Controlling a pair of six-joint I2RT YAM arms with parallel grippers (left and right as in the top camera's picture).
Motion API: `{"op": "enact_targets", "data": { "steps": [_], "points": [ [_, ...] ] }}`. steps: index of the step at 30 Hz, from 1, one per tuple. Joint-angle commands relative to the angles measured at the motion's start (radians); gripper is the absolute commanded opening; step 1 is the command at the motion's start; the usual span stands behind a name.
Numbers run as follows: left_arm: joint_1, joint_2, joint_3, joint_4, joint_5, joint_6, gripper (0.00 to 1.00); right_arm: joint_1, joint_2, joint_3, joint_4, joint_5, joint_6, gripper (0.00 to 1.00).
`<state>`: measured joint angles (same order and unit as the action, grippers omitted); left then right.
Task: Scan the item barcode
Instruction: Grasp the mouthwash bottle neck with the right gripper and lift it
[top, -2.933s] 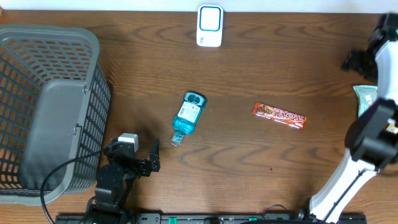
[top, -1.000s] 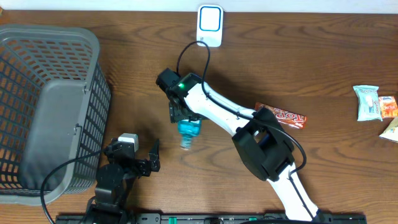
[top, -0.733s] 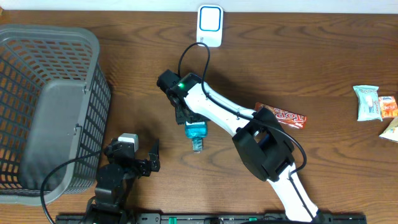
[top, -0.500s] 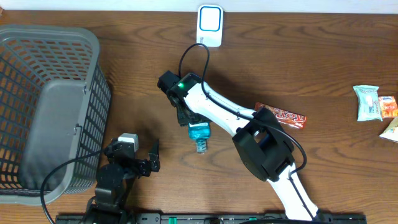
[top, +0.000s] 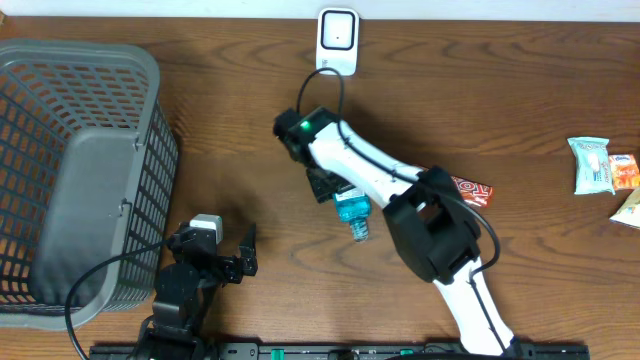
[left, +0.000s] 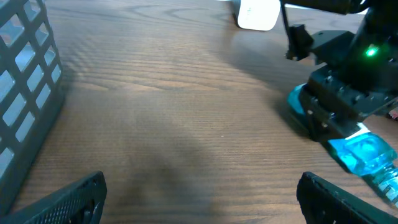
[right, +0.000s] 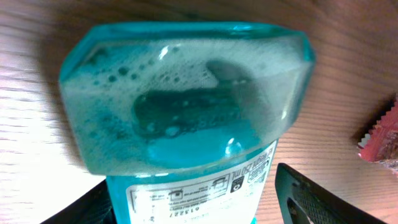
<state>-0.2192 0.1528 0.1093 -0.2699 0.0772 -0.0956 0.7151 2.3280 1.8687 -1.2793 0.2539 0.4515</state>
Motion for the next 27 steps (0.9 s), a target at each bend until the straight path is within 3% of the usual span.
{"op": "enact_targets", "data": {
  "steps": [1, 4, 9, 14, 21, 27],
  "points": [
    [-0.003, 0.002, -0.023, -0.008, 0.012, 0.016, 0.98, -0.05, -0.094, -0.003, -0.007, -0.086, -0.058, 0.75],
    [-0.003, 0.002, -0.023, -0.008, 0.012, 0.016, 0.98, -0.1, -0.19, -0.003, -0.012, -0.251, -0.114, 0.89],
    [-0.003, 0.002, -0.023, -0.008, 0.012, 0.016, 0.98, -0.183, -0.269, -0.004, -0.082, -0.463, -0.145, 0.93],
    [-0.003, 0.002, -0.023, -0.008, 0.012, 0.016, 0.98, -0.215, -0.269, -0.033, -0.155, -0.618, -0.227, 0.91],
    [-0.003, 0.002, -0.023, -0.008, 0.012, 0.016, 0.98, -0.215, -0.338, -0.035, -0.255, -0.596, -0.274, 0.99],
    [-0.003, 0.002, -0.023, -0.008, 0.012, 0.016, 0.98, -0.215, -0.579, -0.121, -0.275, -0.479, -0.238, 0.99]
  ]
}}
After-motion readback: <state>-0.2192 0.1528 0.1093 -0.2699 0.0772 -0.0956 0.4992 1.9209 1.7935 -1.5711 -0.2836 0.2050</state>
